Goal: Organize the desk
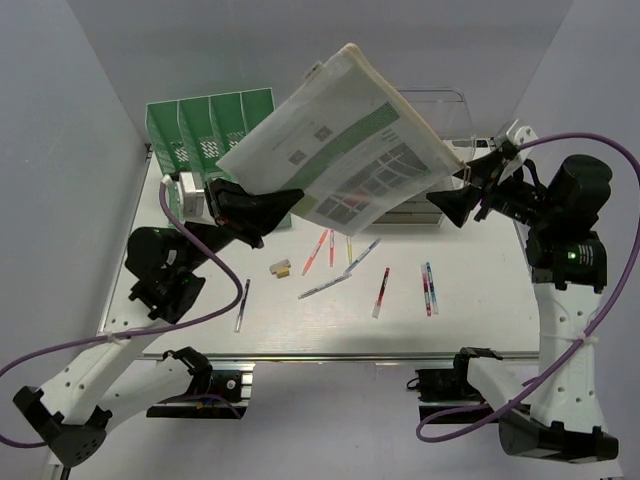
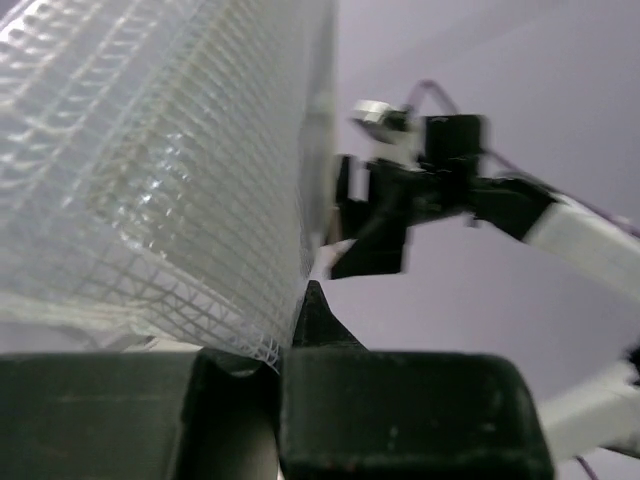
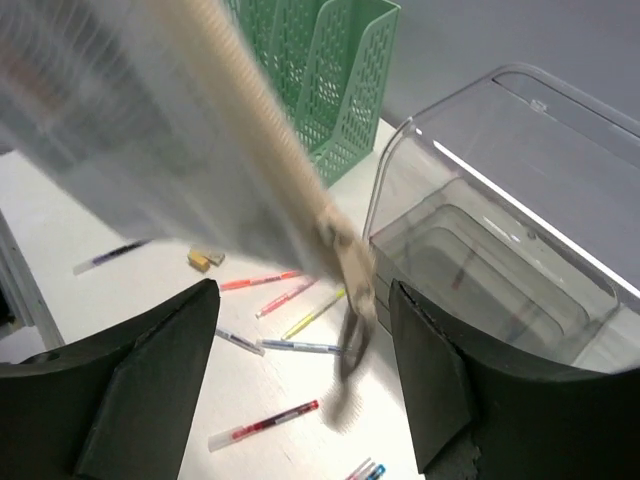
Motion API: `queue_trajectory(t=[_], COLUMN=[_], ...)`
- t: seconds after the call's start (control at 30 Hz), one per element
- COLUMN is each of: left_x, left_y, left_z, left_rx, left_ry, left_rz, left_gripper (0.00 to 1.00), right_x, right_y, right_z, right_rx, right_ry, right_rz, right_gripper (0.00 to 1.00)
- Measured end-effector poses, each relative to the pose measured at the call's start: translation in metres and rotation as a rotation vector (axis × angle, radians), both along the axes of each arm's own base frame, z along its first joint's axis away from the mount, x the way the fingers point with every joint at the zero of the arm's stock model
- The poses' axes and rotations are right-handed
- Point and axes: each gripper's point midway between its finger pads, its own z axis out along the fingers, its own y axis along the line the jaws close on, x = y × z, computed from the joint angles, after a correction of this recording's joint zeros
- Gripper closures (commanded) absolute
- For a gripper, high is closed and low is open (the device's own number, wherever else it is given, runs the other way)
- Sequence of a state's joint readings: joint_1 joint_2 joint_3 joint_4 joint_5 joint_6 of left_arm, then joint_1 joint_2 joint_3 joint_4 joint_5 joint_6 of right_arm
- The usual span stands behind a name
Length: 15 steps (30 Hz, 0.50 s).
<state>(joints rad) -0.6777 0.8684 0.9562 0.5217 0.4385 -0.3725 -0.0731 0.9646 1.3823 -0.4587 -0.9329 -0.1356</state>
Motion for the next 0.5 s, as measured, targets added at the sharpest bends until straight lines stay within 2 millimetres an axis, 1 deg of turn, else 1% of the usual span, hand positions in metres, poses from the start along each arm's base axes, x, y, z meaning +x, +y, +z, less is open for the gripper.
queue_trajectory(t=[0.07,0.13,0.27,0.33,0.37,0.4,0.43,0.47,0.5], left_x=[0.009,0.023,0.056,0.072,0.08,0.088,0.094,0.101,0.107], left_y=[0.007,0.014,0.028,0.034,0.037,0.04,0.043,0.047,0.049], left_z=[0.006,0.009,0.006,-0.001,-0.006,-0.013,-0.018,-0.026,-0.033], left_rx=[0.026,0.055,0.129,0.165,0.184,0.206,0.224,0.244,0.262], left_ry=[0.032,0.082,0.194,0.245,0.27,0.295,0.316,0.339,0.36], left_rz=[0.076,0.164,0.344,0.429,0.47,0.509,0.543,0.582,0.616], left_gripper=[1.0,1.0,1.0,1.0,1.0,1.0,1.0,1.0,1.0], right_x=[-0.006,-0.012,-0.02,-0.023,-0.023,-0.023,-0.024,-0.026,-0.026], right_y=[-0.002,-0.004,-0.008,-0.008,-0.008,-0.008,-0.007,-0.005,-0.004], right_z=[-0.006,-0.014,-0.032,-0.044,-0.051,-0.059,-0.068,-0.077,-0.087], right_rx=[-0.011,-0.025,-0.054,-0.066,-0.072,-0.079,-0.081,-0.076,-0.081], right_ry=[-0.012,-0.025,-0.039,-0.038,-0.031,-0.024,-0.012,0.012,0.024], right_rz=[-0.018,-0.039,-0.064,-0.065,-0.063,-0.058,-0.047,-0.028,-0.017], right_gripper=[0.26,0.27,0.33,0.43,0.57,0.67,0.79,0.93,0.98])
